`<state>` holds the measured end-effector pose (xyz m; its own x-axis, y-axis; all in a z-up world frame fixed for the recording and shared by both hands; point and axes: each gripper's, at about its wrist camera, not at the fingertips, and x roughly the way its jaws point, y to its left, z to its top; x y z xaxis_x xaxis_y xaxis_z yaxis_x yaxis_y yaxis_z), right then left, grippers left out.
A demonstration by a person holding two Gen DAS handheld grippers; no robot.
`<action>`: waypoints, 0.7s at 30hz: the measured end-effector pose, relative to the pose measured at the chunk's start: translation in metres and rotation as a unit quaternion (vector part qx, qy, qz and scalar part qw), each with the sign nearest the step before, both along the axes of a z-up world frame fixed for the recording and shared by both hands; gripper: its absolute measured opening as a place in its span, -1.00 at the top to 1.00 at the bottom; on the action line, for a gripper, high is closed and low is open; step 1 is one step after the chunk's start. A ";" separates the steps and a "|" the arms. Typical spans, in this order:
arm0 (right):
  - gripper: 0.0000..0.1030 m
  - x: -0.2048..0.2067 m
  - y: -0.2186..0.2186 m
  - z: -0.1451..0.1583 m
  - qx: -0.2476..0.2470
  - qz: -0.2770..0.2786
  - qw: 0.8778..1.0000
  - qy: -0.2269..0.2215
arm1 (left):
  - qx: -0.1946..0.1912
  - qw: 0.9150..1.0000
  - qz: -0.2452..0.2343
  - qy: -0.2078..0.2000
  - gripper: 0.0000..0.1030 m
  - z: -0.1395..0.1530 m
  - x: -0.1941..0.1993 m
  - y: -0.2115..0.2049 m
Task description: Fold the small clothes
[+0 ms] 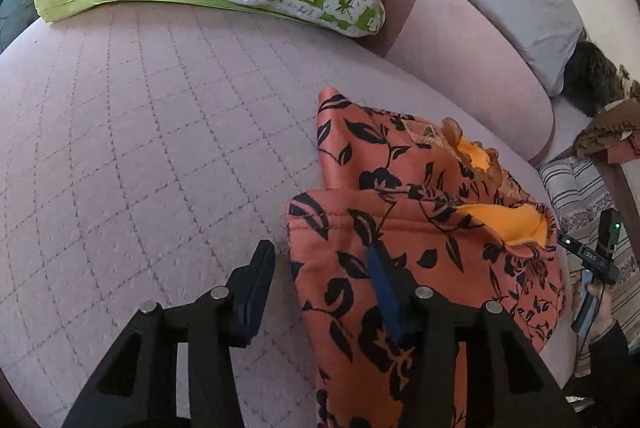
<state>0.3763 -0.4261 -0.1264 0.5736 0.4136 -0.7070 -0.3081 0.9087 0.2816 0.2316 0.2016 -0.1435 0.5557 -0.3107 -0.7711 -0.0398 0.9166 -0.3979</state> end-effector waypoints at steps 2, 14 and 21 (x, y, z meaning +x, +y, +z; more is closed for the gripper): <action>-0.33 0.010 0.011 -0.001 -0.028 0.000 1.000 -0.008 | 0.003 1.000 -0.001 0.000 0.04 -0.003 0.003 -0.003; 0.84 0.015 0.024 0.010 -0.062 -0.005 0.998 -0.007 | 0.049 0.998 -0.015 -0.048 0.89 0.021 0.012 -0.024; 0.87 -0.003 0.002 0.067 -0.012 -0.037 0.996 -0.074 | 0.063 0.987 -0.030 -0.145 0.90 0.088 0.014 -0.036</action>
